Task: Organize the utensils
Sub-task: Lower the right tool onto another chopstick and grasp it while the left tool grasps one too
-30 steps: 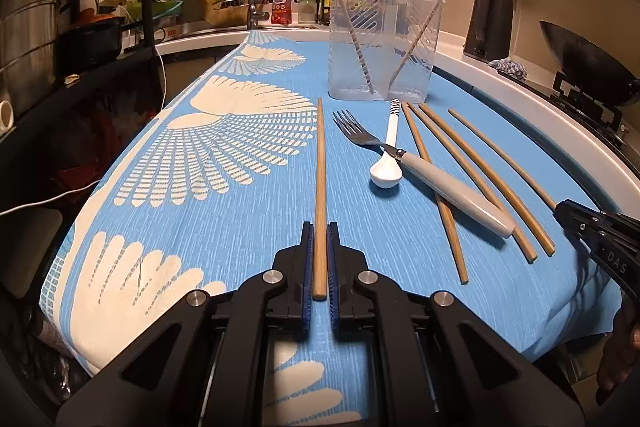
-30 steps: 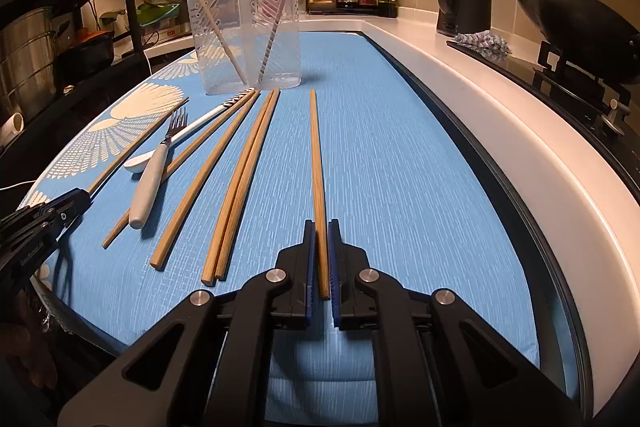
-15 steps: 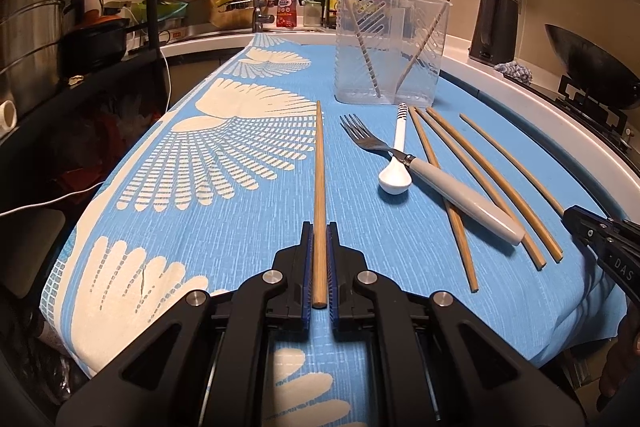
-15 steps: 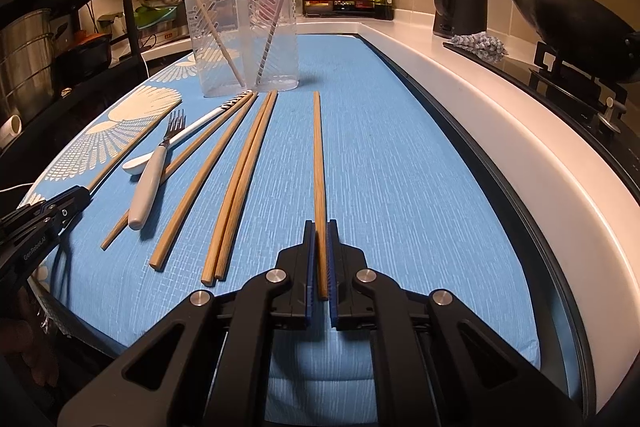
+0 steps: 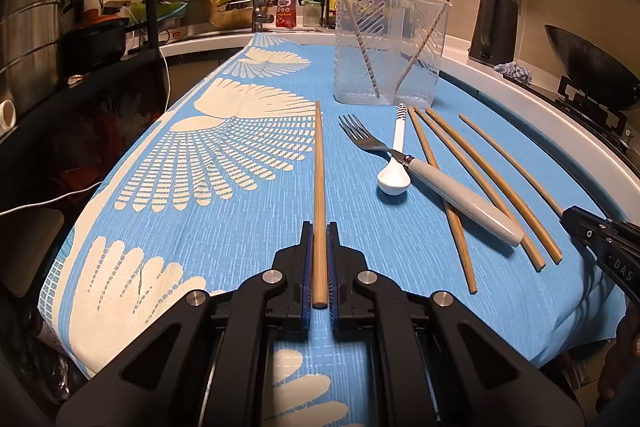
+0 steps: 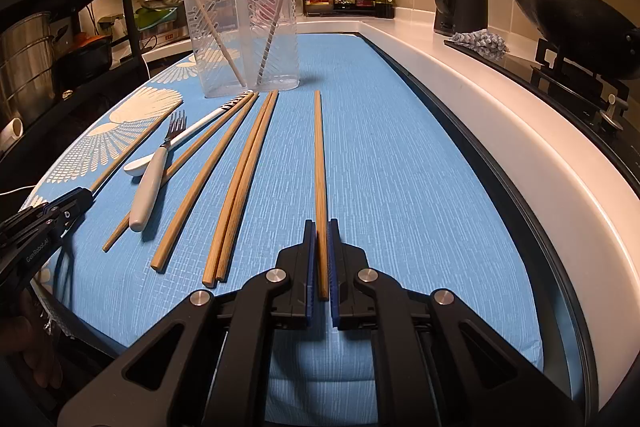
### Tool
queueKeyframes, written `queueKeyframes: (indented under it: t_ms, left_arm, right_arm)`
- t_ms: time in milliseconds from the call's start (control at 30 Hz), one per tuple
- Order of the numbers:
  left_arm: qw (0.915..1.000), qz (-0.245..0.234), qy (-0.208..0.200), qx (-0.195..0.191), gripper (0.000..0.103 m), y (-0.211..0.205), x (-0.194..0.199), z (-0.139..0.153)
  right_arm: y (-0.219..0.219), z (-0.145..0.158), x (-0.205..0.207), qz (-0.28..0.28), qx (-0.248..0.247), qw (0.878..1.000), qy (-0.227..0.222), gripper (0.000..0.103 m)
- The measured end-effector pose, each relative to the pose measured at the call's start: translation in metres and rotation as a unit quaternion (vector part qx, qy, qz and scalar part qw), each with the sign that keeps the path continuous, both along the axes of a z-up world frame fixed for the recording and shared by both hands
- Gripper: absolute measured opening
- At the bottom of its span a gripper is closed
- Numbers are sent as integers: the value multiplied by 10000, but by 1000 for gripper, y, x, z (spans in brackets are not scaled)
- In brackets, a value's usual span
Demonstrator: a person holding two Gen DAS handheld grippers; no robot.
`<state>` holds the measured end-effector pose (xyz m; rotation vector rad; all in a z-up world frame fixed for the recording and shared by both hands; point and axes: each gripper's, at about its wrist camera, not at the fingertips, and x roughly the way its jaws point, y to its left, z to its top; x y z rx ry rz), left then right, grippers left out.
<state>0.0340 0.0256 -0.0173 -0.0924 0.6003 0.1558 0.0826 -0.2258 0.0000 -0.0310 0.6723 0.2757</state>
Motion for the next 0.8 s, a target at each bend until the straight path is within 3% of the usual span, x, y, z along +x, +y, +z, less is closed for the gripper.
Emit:
queueKeyframes:
  t_ms: [800]
  left_arm:
    - [10000, -25, 14, 39, 7, -4, 1, 0]
  right_arm:
    - [1, 0, 0, 0, -16, 10000, -18, 6]
